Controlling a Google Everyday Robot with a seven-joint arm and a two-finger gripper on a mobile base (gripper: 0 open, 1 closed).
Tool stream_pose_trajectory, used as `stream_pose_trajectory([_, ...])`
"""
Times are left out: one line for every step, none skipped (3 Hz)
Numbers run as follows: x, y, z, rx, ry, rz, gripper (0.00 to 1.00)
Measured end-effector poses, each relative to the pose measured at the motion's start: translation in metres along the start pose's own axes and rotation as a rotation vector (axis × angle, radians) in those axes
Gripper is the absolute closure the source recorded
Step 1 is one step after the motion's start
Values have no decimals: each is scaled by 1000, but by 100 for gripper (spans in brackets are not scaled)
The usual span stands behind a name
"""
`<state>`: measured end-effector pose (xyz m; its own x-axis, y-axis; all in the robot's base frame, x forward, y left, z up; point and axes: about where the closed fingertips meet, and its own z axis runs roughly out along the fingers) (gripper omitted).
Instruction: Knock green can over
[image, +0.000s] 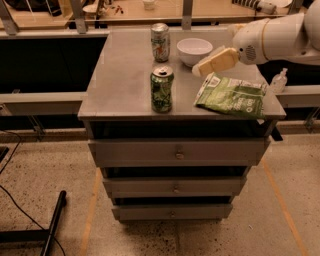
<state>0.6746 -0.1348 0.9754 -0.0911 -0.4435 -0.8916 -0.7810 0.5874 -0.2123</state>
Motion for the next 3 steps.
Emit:
stream_pose_trajectory([11,34,17,-170,-154,96,0])
stream_pose_trajectory([9,69,35,-291,-239,112,0])
stream_pose_trajectory([6,98,49,-340,-243,49,0])
